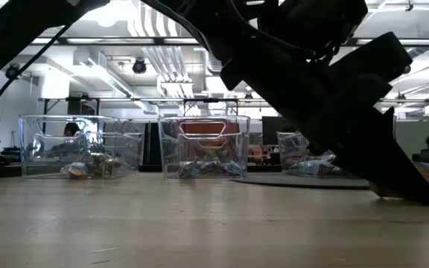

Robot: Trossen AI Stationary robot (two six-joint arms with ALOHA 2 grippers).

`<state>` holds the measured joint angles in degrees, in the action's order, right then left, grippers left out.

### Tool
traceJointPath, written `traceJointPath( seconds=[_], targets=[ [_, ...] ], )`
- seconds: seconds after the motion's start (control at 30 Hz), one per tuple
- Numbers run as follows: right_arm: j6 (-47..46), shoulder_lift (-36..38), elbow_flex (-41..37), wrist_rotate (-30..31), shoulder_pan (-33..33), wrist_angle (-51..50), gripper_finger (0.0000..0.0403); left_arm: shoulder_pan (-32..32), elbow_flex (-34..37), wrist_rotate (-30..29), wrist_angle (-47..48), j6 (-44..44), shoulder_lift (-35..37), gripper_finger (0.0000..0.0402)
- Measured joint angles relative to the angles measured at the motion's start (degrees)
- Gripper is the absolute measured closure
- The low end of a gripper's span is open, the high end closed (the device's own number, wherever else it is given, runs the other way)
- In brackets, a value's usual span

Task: Pick and place Granola Bars by type
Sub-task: Put the orange granola bar into the left transparent container

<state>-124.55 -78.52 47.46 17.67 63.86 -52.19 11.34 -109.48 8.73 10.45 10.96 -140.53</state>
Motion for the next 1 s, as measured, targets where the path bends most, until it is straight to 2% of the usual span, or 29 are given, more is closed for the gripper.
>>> traceJointPath(
  seconds=[0.17, 0.33, 0.7, 0.87, 1.0],
  targets=[
    [0.0, 0.0, -0.3, 0.1, 0.0, -0.2, 0.0188, 0.0, -0.1, -1.3, 4.0, -6.9, 1.0, 0.0237],
    [0.0, 0.0, -1.0, 0.2, 0.0, -0.2, 0.0188, 0.3, 0.0, -1.6, 3.7, -8.0, 1.5, 0.0246],
    [-0.6, 0.0, -1.1, 0.3, 0.0, -0.1, 0.0188, 1.0, -0.3, -2.2, 5.9, -12.2, 2.4, 0.0315],
    [-0.4, 0.0, -1.2, 0.5, 0.0, -0.2, 0.0188, 2.5, -0.1, -10.4, 10.8, -14.8, 6.3, 0.0344],
    [0.2, 0.0, -1.4, 2.2, 0.0, -0.3, 0.0188, 3.9, 0.0, -20.1, 15.4, -19.5, 11.3, 0.0349]
  ],
)
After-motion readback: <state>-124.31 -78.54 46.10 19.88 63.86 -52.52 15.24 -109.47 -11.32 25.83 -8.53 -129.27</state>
